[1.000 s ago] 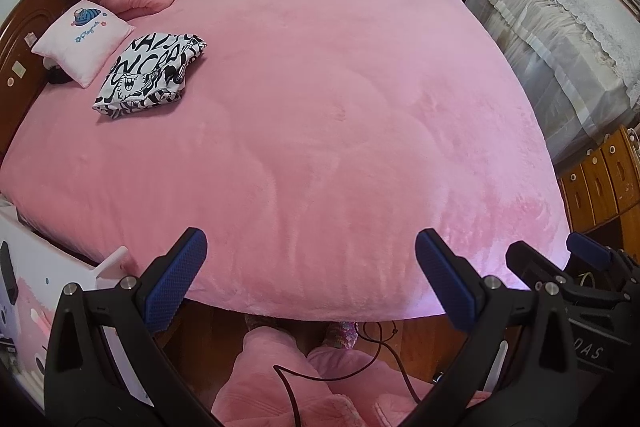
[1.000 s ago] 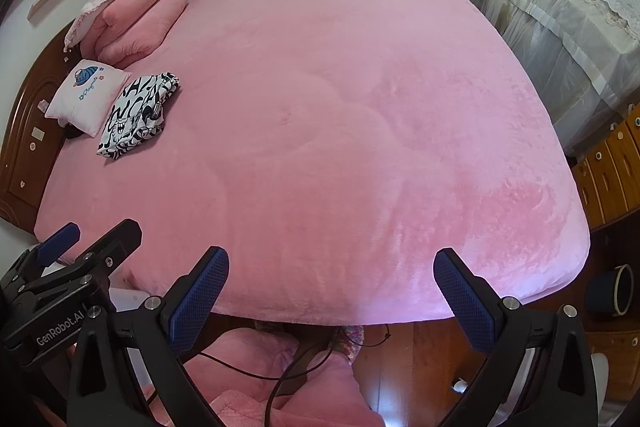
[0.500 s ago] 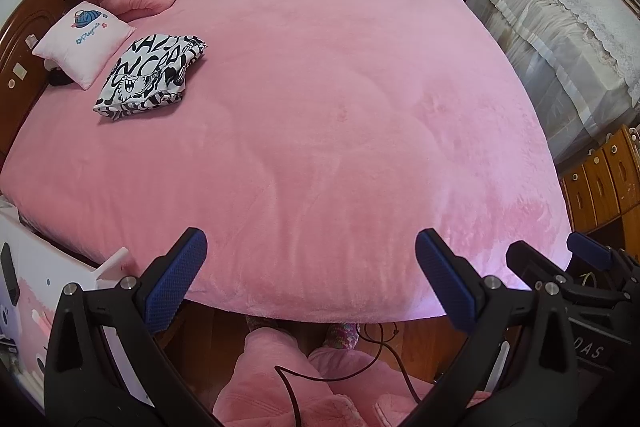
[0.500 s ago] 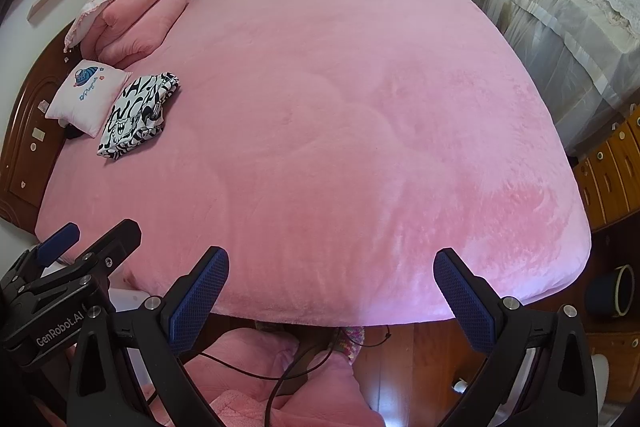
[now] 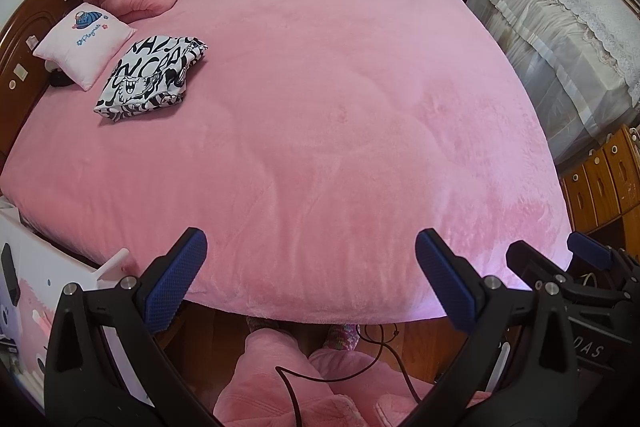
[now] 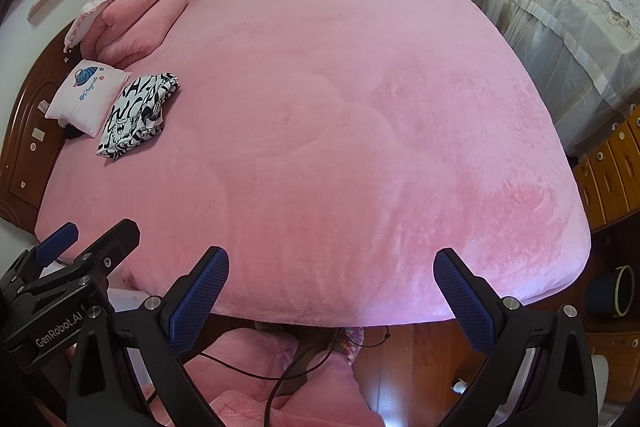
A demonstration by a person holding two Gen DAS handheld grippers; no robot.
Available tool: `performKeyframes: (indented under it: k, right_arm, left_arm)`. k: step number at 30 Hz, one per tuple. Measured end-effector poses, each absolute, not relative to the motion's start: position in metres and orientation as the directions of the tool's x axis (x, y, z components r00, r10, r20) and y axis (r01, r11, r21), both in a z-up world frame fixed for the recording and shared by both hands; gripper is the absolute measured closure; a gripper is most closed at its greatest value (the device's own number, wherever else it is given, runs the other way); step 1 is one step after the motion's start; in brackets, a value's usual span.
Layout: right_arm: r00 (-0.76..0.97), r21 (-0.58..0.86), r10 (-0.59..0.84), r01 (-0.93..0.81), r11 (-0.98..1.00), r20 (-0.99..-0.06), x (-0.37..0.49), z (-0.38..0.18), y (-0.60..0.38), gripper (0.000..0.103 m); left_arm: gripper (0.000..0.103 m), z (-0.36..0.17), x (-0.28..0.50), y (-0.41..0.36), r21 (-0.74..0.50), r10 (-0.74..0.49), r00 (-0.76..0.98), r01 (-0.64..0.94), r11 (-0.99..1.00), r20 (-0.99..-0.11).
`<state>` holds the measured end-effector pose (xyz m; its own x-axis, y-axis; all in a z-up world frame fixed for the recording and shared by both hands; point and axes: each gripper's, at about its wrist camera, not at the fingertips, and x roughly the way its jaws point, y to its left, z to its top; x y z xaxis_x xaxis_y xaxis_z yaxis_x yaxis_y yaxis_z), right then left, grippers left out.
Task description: Fold large clothes
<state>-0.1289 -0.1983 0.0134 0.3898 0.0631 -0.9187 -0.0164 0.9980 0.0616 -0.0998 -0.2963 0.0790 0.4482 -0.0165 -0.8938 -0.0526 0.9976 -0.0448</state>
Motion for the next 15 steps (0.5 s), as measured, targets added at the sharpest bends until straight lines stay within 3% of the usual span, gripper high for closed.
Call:
performKeyframes:
  k: [15]
  right_arm:
    - [0.390, 0.061, 0.062, -0.015, 0.998, -0.919, -0.1293, 0.0131, -0.1967, 0.000]
  left_arm:
    - [0.000, 0.0806, -0.0966, -0.2996, -0.036, -0.007, 0.451, -0.056, 0.998, -0.892]
